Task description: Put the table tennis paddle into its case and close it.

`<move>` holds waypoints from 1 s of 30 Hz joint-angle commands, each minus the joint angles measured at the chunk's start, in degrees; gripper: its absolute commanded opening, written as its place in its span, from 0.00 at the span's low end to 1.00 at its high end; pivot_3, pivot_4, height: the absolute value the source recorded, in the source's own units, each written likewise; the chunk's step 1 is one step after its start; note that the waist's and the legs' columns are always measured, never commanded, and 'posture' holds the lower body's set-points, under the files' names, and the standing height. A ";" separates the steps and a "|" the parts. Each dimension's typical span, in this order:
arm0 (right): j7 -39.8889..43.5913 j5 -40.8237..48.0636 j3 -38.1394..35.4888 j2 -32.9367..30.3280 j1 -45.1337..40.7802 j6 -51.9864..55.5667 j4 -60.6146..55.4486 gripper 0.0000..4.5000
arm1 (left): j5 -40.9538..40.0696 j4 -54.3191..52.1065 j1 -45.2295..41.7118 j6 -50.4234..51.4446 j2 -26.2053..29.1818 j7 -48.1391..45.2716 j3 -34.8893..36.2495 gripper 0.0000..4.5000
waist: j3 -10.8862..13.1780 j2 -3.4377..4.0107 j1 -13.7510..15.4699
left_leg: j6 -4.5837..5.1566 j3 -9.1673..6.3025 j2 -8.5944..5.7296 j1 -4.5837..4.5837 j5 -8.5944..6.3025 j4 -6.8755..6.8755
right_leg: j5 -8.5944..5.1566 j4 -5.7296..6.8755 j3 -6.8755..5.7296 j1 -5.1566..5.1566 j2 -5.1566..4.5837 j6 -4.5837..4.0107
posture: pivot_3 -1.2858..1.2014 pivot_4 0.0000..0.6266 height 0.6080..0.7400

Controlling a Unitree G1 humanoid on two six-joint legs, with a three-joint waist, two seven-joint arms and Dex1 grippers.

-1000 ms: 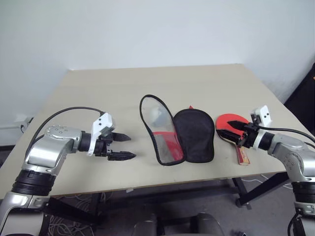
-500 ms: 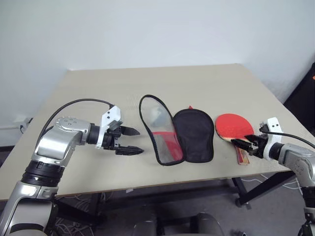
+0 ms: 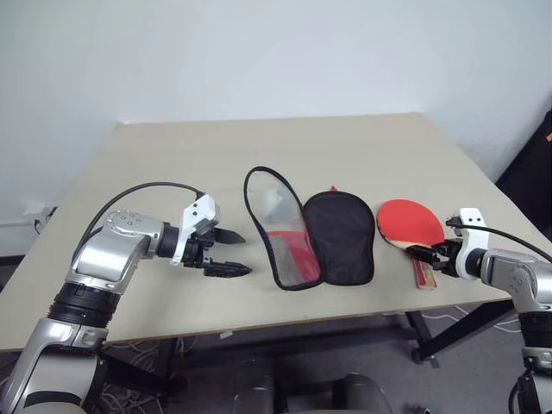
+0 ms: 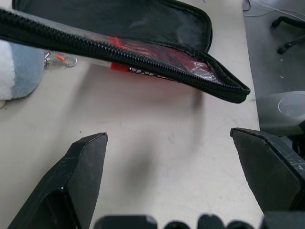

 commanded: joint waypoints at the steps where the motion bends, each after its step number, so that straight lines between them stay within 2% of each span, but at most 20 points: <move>1: -1.50 1.00 -1.77 0.08 0.05 5.20 -1.77 0.90 | 0.44 0.84 -1.62 -0.93 0.11 -0.38 0.80 1.00 | -0.01 -0.02 0.09 | 0.00 0.00 0.00 0.00 0.00 0.00 | 0.00 0.00 0.00 0.00 0.00 0.00 | 0.52 0.00 0.88; 11: -2.75 3.59 -5.82 -0.33 2.54 12.59 -12.53 0.90 | 1.61 3.81 -3.08 -2.68 -1.38 -1.24 0.12 1.00 | 0.00 0.00 0.05 | 0.04 -0.06 -0.05 -0.05 0.02 0.00 | 0.02 0.01 0.03 -0.06 -0.07 -0.02 | 0.52 0.00 0.88; 24: -6.69 -0.41 -0.65 3.44 -1.95 9.90 -7.37 0.90 | 1.59 2.40 -3.40 -1.65 -2.86 -2.00 0.11 1.00 | -0.01 -0.02 0.05 | 0.07 -0.05 -0.04 -0.06 0.03 0.00 | 0.02 0.02 0.04 -0.08 -0.03 -0.02 | 0.52 0.00 0.88; 27: -6.99 -1.30 0.93 3.68 -2.04 9.07 -6.82 0.77 | 1.19 1.68 -3.26 -0.80 -2.67 -1.90 0.55 1.00 | -0.01 -0.02 0.02 | 0.07 -0.04 -0.05 -0.06 0.04 0.00 | 0.02 0.02 0.03 -0.07 -0.04 -0.02 | 0.52 0.00 0.88; 30: -6.61 -1.71 1.48 3.60 -1.85 8.66 -6.86 0.56 | 1.05 1.07 -2.97 -0.14 -2.43 -1.75 0.77 1.00 | -0.01 -0.02 0.00 | 0.07 -0.04 -0.04 -0.05 0.04 0.00 | 0.02 0.03 0.04 -0.08 -0.02 -0.02 | 0.52 0.00 0.88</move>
